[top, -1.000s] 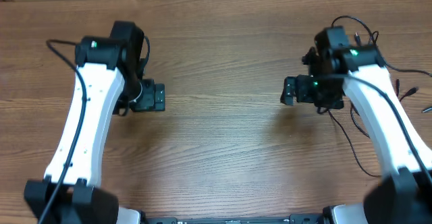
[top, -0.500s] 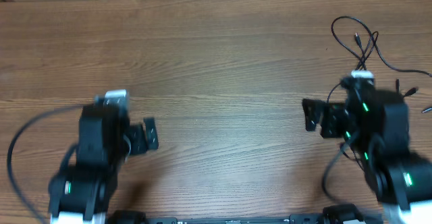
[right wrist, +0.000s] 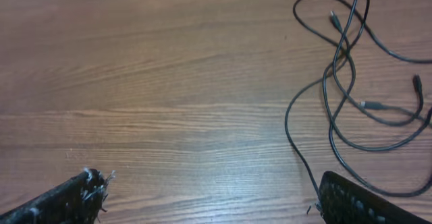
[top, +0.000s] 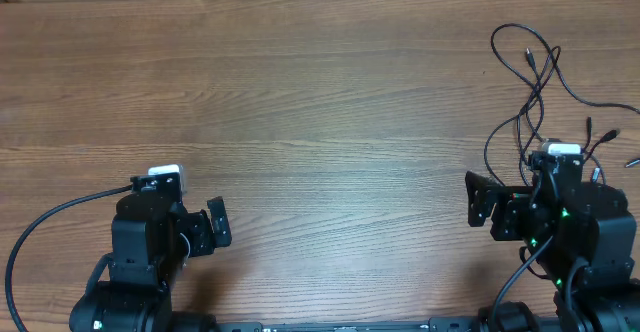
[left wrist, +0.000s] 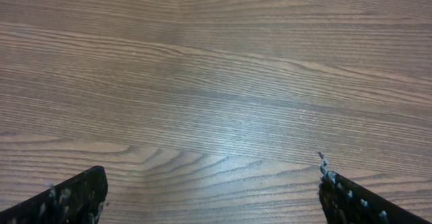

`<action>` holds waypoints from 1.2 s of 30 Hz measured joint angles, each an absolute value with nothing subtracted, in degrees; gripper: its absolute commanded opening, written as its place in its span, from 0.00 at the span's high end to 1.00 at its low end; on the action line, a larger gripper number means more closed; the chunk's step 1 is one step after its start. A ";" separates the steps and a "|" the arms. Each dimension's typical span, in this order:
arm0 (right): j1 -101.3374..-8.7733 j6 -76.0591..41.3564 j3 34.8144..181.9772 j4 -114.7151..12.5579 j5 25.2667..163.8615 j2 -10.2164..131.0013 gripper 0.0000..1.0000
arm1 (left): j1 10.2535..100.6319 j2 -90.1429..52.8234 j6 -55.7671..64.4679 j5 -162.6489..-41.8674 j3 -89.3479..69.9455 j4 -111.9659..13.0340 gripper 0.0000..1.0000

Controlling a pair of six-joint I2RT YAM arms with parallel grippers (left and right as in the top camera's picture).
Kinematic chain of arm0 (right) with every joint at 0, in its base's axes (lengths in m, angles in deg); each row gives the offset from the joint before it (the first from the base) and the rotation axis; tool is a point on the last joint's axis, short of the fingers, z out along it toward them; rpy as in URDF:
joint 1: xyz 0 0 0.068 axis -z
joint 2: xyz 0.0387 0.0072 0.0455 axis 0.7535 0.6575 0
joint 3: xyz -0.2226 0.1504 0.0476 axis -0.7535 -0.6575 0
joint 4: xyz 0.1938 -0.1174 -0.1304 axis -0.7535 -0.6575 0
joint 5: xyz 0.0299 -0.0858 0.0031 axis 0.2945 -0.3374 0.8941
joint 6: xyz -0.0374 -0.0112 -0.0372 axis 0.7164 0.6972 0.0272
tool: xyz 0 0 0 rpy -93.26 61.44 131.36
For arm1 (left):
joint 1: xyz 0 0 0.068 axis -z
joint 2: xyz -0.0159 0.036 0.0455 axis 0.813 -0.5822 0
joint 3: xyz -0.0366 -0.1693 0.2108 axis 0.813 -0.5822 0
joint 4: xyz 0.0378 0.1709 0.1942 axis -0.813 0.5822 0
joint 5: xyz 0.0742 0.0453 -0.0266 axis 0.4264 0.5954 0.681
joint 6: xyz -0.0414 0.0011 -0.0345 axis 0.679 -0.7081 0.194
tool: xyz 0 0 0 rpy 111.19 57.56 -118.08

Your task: Untangle cables

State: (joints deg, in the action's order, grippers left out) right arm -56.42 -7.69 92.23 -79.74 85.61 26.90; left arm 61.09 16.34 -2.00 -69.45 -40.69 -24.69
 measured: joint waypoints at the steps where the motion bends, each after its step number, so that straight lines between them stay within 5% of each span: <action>1: -56.42 -7.73 92.23 -79.85 85.61 26.92 0.00 | 61.09 16.34 -2.00 -69.45 -40.72 -24.58 0.00; 23: -56.42 -7.63 92.21 -79.57 83.56 26.70 0.00 | 61.09 16.34 -2.00 -69.45 -40.80 -24.52 0.00; 36: -56.42 -4.94 70.00 -44.73 82.68 5.87 0.00 | 61.09 16.34 -2.00 -69.25 -40.98 -24.36 0.00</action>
State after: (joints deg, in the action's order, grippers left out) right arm -56.42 -4.94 70.00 -44.73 82.68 5.87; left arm 61.09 16.34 -2.00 -69.25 -40.98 -24.36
